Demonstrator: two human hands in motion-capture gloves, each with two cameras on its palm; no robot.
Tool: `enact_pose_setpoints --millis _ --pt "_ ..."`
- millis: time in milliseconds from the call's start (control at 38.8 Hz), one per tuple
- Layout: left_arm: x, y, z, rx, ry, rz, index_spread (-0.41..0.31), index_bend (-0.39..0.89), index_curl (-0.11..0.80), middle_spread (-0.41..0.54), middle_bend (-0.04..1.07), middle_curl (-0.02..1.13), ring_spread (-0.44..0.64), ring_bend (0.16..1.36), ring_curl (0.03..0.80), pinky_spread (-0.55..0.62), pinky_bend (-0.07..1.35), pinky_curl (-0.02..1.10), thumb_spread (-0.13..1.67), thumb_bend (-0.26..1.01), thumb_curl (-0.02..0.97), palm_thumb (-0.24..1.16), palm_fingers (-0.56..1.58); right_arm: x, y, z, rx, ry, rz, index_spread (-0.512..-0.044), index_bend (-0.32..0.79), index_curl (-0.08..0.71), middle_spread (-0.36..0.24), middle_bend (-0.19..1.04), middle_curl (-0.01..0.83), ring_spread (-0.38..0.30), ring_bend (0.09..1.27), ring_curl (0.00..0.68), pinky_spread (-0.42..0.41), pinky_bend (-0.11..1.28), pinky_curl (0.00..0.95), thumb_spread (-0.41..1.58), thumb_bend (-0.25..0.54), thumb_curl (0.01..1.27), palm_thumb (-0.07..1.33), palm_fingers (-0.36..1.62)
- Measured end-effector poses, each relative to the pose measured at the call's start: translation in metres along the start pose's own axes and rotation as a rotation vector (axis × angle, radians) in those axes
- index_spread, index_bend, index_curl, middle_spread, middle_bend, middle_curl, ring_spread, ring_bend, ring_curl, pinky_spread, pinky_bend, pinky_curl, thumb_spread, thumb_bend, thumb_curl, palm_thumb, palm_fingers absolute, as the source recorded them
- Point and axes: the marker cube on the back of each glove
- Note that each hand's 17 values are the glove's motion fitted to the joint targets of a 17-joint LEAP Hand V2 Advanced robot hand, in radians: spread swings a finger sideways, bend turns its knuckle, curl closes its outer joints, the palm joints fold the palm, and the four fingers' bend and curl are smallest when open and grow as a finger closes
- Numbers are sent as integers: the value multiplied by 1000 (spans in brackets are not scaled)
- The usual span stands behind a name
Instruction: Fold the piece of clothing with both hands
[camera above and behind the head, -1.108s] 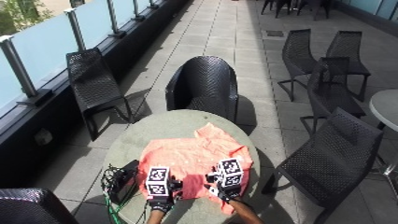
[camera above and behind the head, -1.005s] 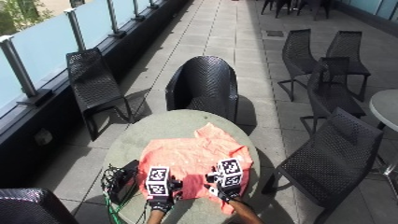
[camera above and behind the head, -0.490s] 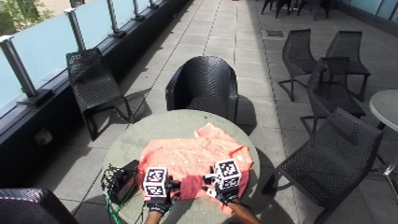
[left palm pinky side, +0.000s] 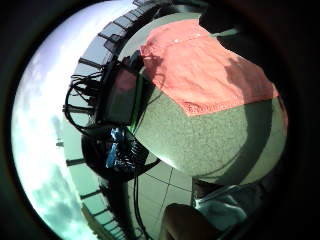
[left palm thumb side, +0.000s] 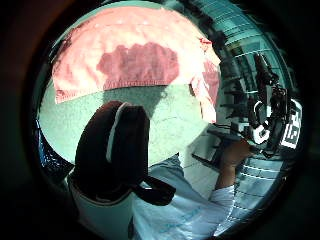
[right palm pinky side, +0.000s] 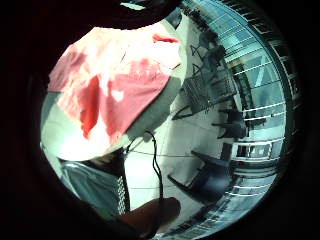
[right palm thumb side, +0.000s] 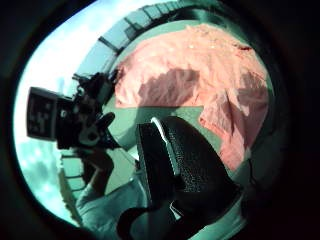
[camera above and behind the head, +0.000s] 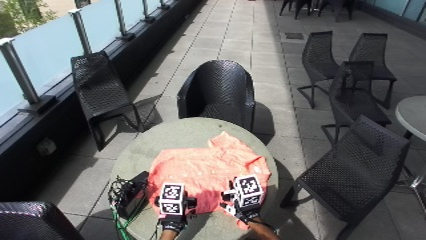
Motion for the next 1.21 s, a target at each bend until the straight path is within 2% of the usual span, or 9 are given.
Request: enact_pose_setpoints --millis 232,490,619,747,799,825,876,979,1211 --pt "-6 -6 15 -26 -29 -8 -60 109 177 87 259 341 268 676 285 378 456 335 1220 -12 231 199 215 2 1 15 -97 -8 -16 -345 135 240 -3 226 319 164 291 229 273 419 315 1218 -14 205 305 172" --pt "-40 -35 98 -234 -32 -52 -54 148 211 77 222 346 247 665 286 365 446 343 1189 -8 264 286 250 27 -14 85 -265 17 27 -340 103 227 4 228 334 172 319 248 276 459 335 1113 -9 247 377 154" --pt "-53 -49 121 -99 9 -53 -38 161 233 83 191 345 230 658 286 352 433 346 1190 -23 262 276 275 40 -23 108 -289 -22 42 -329 67 204 2 176 325 144 436 281 260 526 352 1068 -12 263 410 227" --pt "-56 -47 102 201 -118 -67 -90 246 282 24 164 326 147 602 259 254 414 334 1263 5 257 312 464 53 -33 115 -136 -41 45 -329 98 202 -38 166 317 48 499 292 206 549 350 1060 12 286 510 338" --pt "-55 -42 95 271 -177 -57 -154 322 315 -87 201 334 6 613 262 126 421 338 1293 74 286 443 809 58 -35 117 -58 -9 16 -344 304 263 -117 268 346 -51 474 286 125 468 323 1138 145 332 729 726" --pt "-55 -40 93 301 -204 -49 -155 299 314 -99 191 331 -7 599 255 108 411 332 1298 75 285 451 791 60 -34 117 -29 4 -6 -344 267 244 -119 236 335 -55 458 272 121 454 311 1137 133 331 722 671" --pt "-55 -37 90 361 -241 -30 -207 344 342 -160 225 353 -107 613 275 19 386 338 1286 106 308 532 1007 63 -24 108 -13 14 -57 -336 333 283 -161 260 349 -130 473 286 37 453 315 1154 198 358 843 949" --pt "-49 -18 80 416 -198 23 -259 377 379 -222 230 384 -203 584 299 -73 327 352 1274 108 320 576 1107 62 5 79 -90 -15 -135 -329 287 317 -198 262 368 -200 482 312 -62 447 330 1175 227 372 919 1100" --pt "-34 58 -2 353 -254 141 -317 276 398 -328 439 474 -341 631 357 -187 206 361 1291 101 316 629 1300 71 37 10 -332 -149 -303 -316 160 349 -249 335 415 -274 626 389 -213 417 355 1163 200 356 958 1334"
